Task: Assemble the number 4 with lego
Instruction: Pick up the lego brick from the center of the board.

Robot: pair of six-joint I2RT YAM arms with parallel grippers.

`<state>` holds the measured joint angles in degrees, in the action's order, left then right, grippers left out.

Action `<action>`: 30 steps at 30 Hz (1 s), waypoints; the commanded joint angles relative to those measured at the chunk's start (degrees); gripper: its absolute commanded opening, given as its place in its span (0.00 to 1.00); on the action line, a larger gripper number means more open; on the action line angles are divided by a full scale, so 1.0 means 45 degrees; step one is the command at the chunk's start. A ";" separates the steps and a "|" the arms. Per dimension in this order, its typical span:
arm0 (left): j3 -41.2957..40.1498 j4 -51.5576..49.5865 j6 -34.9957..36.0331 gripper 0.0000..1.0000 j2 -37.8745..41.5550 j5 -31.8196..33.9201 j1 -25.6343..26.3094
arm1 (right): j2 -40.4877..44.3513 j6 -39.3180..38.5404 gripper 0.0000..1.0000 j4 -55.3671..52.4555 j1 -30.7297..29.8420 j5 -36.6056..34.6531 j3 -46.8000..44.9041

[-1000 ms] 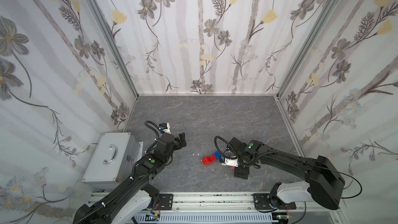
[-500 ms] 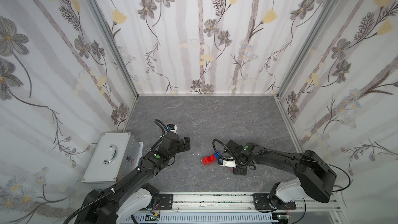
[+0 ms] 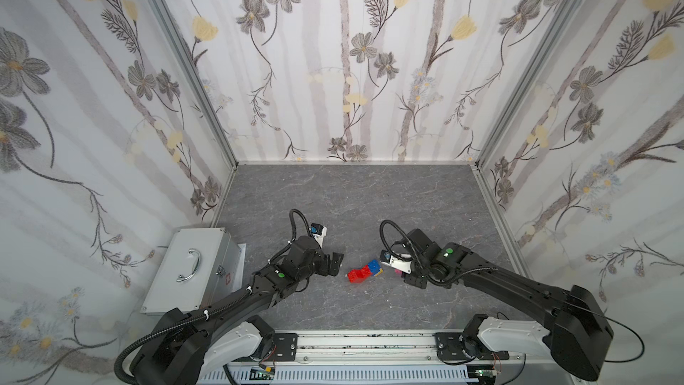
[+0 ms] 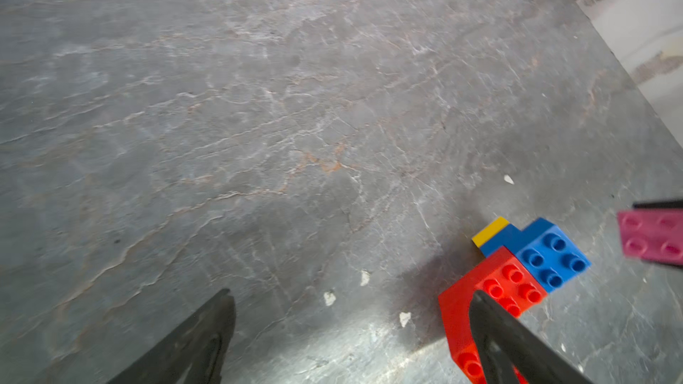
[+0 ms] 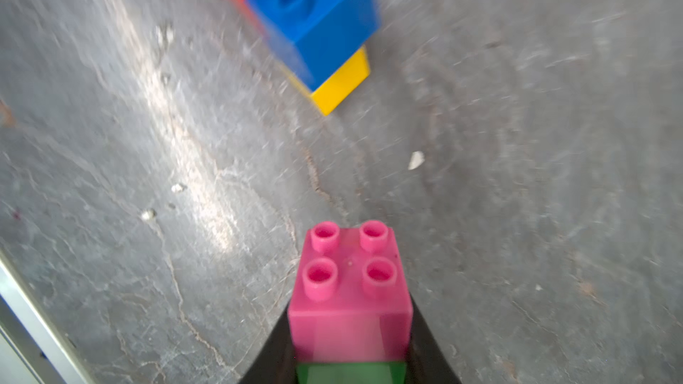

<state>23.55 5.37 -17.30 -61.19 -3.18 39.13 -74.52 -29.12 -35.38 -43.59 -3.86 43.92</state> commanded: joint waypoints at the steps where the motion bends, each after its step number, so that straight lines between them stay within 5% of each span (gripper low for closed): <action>1: -0.0589 0.2162 0.1040 1.00 0.0264 -0.0868 0.0288 | 0.1532 0.2166 0.00 0.2185 0.0536 0.0213 -0.0052; 5: -0.2084 0.3926 0.1662 1.00 0.1448 -0.2298 0.0386 | 0.3019 0.5078 0.00 0.4787 0.0644 -0.0212 -0.1032; 10: -0.2724 0.3814 0.3068 0.92 0.1547 -0.1740 0.1958 | 0.4166 0.7442 0.00 0.8288 0.0645 -0.0235 -0.2762; 15: -0.3019 0.5016 0.3654 0.79 0.0553 -0.1280 0.2532 | 0.4587 0.7708 0.00 0.9438 0.0654 -0.0270 -0.3379; 30: -0.2479 0.7758 0.4499 0.68 -0.2856 -0.1215 0.2780 | 0.4192 0.8657 0.00 1.0376 0.0684 0.0056 -0.3631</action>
<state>11.66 35.75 1.52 -72.07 -8.38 51.62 -55.51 7.86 7.64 -40.53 -4.34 27.68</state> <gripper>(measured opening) 0.674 0.324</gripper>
